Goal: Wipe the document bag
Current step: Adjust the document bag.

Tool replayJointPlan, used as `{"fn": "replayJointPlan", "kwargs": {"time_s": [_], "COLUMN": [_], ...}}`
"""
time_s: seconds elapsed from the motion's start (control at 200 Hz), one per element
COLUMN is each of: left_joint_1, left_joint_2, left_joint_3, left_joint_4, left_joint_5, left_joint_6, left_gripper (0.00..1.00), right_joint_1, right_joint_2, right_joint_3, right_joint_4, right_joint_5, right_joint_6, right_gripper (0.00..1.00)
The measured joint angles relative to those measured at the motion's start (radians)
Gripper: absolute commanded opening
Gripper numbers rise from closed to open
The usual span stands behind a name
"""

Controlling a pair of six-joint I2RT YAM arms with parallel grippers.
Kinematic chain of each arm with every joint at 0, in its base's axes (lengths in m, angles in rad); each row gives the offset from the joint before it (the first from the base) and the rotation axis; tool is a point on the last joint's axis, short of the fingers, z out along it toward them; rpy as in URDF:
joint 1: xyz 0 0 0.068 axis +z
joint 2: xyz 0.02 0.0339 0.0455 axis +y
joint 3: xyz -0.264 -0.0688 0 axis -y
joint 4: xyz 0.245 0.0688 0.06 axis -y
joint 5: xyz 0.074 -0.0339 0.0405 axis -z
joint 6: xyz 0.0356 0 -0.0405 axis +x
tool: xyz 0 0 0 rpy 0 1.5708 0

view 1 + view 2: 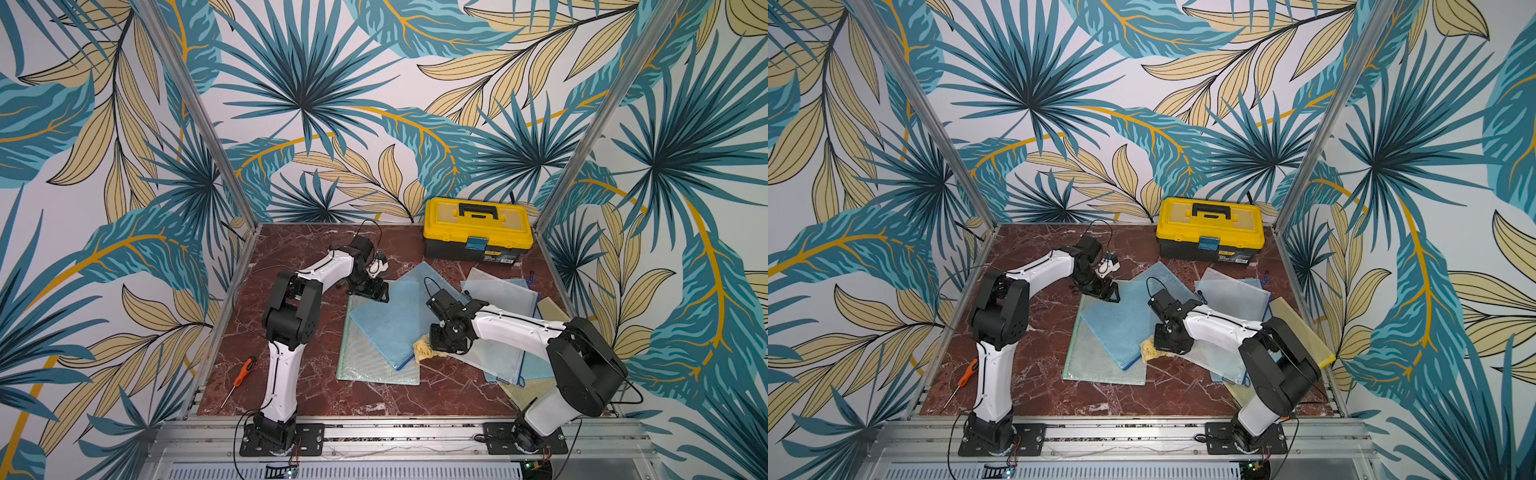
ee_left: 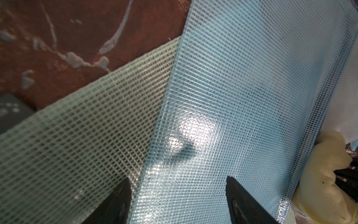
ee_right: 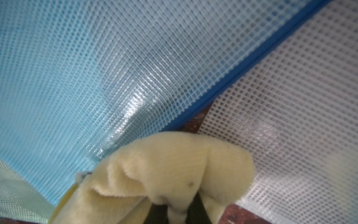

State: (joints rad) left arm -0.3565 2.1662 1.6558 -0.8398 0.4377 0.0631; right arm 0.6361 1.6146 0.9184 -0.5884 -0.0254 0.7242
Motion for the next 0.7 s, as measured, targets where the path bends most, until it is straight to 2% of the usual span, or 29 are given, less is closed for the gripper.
{"fn": "replayJointPlan", "kwargs": {"time_s": [0.095,0.25,0.426,0.596,0.701], "left_joint_1": [0.009,0.024,0.021,0.016,0.016], "left_joint_2": [0.005,-0.004,-0.021,-0.059,-0.107], "left_joint_3": [-0.008,-0.07,-0.146,-0.205,-0.228], "left_joint_4": [0.009,0.03,0.023,0.008,0.005], "left_joint_5": [0.055,0.208,0.35,0.422,0.419], "left_joint_6": [0.001,0.01,0.015,0.013,0.005], "left_gripper": [0.61,0.54,0.54,0.5,0.41], "right_joint_1": [0.0,0.0,0.0,0.0,0.0], "right_joint_2": [0.0,0.0,0.0,0.003,0.003], "right_joint_3": [0.0,0.001,0.002,0.003,0.003], "right_joint_4": [0.0,-0.005,-0.008,-0.008,-0.009], "right_joint_5": [0.0,0.001,0.001,-0.001,0.0], "right_joint_6": [-0.002,-0.011,-0.022,-0.023,-0.026], "right_gripper": [0.0,0.0,0.0,0.0,0.0]}}
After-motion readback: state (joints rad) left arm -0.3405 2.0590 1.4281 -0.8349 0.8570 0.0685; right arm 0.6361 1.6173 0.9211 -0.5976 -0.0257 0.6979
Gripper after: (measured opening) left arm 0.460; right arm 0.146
